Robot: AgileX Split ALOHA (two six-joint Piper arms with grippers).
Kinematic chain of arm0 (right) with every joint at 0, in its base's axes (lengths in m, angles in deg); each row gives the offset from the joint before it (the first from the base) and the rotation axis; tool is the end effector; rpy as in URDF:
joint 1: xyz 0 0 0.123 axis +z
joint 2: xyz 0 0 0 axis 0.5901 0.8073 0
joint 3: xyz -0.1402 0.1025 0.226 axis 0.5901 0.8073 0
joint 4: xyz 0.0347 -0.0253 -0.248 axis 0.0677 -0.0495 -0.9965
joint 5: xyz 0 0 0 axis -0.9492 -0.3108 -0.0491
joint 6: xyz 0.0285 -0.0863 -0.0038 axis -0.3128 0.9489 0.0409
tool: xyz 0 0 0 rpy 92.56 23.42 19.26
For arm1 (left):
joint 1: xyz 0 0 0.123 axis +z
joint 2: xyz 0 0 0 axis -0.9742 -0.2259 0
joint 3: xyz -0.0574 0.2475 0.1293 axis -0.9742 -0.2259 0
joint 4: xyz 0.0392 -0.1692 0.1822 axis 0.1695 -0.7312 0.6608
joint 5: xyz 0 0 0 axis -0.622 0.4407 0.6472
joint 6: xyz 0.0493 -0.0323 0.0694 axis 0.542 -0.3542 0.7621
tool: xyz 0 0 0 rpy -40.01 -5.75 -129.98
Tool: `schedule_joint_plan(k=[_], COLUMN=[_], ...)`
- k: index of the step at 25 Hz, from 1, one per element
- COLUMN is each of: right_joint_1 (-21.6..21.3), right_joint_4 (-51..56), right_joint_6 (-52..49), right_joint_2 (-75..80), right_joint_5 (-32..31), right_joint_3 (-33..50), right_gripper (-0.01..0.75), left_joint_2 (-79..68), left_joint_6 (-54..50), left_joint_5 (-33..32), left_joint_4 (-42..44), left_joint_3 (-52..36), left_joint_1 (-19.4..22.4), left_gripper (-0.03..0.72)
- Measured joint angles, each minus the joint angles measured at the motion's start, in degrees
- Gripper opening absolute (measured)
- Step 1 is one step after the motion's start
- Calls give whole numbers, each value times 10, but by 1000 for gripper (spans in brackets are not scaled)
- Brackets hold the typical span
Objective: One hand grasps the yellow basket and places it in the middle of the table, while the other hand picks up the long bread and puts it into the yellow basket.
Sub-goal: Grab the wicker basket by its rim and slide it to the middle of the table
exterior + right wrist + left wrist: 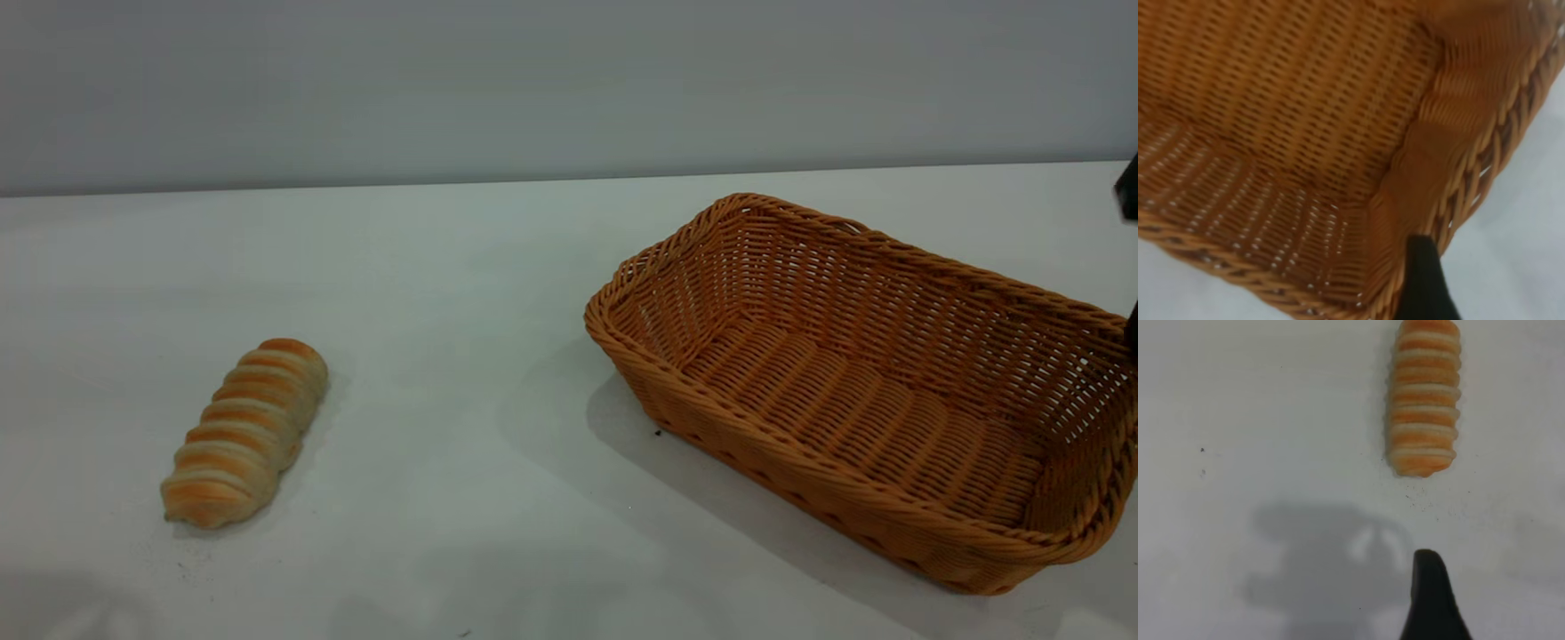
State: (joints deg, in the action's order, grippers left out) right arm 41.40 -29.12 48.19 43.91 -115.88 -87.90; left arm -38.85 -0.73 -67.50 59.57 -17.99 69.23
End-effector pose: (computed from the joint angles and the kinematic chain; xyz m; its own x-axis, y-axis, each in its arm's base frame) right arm 0.2594 0.0295 0.1708 -0.9279 0.2777 -0.2487 0.2434 0.9566 0.1600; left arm 0.1855 -0.0252 0.2659 -0.7886 -0.0336 -0.6140 0.0248 0.9960 -0.0864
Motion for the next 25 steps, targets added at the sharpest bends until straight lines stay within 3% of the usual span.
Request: schedule_joint_plan(k=[25], right_joint_1=[0], right_joint_4=[16], right_joint_6=[9], right_joint_2=[196], right_joint_5=[135], right_joint_3=[-6], right_gripper=[498], left_joint_2=[0], left_joint_6=[0], left_joint_5=[-1], left_joint_4=[0], left_joint_3=[0], left_joint_1=[0], left_gripper=[544])
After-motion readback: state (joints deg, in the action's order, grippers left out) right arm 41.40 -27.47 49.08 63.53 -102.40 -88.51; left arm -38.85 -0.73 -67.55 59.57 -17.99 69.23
